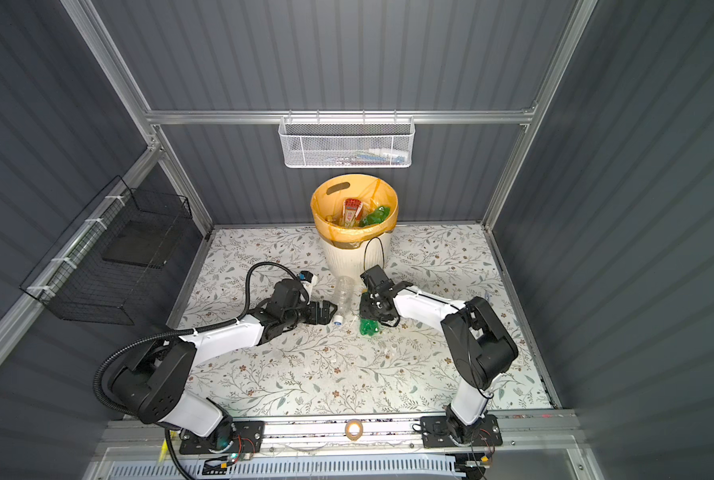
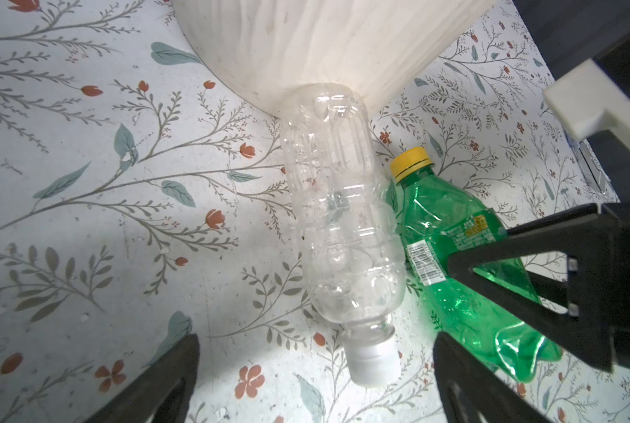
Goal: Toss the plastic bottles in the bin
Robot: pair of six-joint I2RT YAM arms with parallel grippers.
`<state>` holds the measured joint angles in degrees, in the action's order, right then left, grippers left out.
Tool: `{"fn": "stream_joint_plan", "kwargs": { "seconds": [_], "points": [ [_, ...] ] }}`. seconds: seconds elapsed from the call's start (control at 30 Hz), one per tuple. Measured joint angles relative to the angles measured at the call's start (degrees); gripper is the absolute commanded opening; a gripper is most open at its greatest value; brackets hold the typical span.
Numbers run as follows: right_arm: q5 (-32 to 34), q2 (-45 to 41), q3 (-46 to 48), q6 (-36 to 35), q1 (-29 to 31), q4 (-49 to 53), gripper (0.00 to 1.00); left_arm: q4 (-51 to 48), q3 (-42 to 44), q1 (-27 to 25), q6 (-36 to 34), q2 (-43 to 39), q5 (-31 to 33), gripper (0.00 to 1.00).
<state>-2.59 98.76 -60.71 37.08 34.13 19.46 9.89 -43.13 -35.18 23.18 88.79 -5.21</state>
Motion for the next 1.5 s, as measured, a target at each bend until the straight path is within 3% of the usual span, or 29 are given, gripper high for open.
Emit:
{"fn": "stream_joint_plan", "kwargs": {
  "seconds": [0.3, 0.63, 0.87, 1.07, 1.33, 1.4, 1.5],
  "points": [
    [-0.6, -12.1, 3.5, 0.0, -2.8, -1.1, 0.31, -0.1, 0.0, 0.0, 0.0, 0.0, 0.0, 0.99],
    [-2.8, -40.8, 15.7, -4.7, -10.6, -9.2, 0.34, -1.0, -0.8, 0.0, 0.0, 0.0, 0.0, 0.99],
    [1.4, -60.9, 18.7, -12.0, -12.5, -14.4, 0.36, -1.2, -1.6, 0.0, -0.1, 0.0, 0.0, 0.99],
    [7.7, -72.5, 21.1, -17.0, -13.1, -19.6, 0.36, -1.2, -1.8, 0.0, -0.2, 0.0, -0.3, 0.99],
    [15.2, -78.2, 22.8, -20.9, -13.1, -29.4, 0.36, -1.2, -1.8, 0.0, -0.2, -0.1, -0.4, 0.99],
    [15.3, -75.9, 22.0, -21.3, -13.1, -32.8, 0.37, -1.2, -1.8, 0.0, -0.2, -0.1, -0.4, 0.99],
    [13.5, -65.7, 15.9, -20.9, -13.1, -37.0, 0.39, -1.2, -1.8, 0.0, -0.2, -0.1, -0.4, 0.99]
  ]
}}
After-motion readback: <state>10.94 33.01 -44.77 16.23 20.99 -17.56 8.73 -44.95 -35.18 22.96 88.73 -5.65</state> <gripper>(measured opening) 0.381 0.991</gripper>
